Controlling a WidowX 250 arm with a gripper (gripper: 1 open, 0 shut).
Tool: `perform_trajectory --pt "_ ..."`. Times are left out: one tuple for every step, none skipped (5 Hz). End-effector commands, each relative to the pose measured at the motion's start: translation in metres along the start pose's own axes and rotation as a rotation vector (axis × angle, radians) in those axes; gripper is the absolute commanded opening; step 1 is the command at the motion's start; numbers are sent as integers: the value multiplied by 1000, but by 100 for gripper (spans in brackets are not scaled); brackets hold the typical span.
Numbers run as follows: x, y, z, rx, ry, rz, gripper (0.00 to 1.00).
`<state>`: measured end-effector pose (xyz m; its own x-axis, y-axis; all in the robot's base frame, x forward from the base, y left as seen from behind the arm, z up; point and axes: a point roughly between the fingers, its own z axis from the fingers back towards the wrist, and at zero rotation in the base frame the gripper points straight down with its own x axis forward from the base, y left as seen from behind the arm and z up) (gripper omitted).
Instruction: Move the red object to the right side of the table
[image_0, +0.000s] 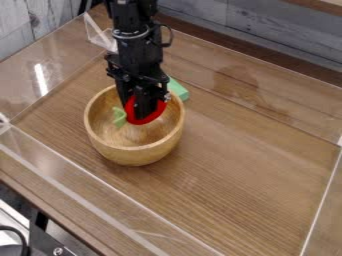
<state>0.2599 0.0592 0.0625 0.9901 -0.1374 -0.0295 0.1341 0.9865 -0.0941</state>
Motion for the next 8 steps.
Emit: perform_trajectory --pt "4 -3 16 19 -52 -12 0" --pt "3 -4 15 18 -49 -16 0" --pt "3 -7 16 15 -50 -21 0" --pt "3 -9 17 12 -50 -26 0" --pt "5 -13 25 7 -67 -25 0" --pt "9 -18 33 1 -83 -26 0" --pt "12 -26 39 -9 -96 -34 0" --pt "14 -29 38 -12 -95 -43 0"
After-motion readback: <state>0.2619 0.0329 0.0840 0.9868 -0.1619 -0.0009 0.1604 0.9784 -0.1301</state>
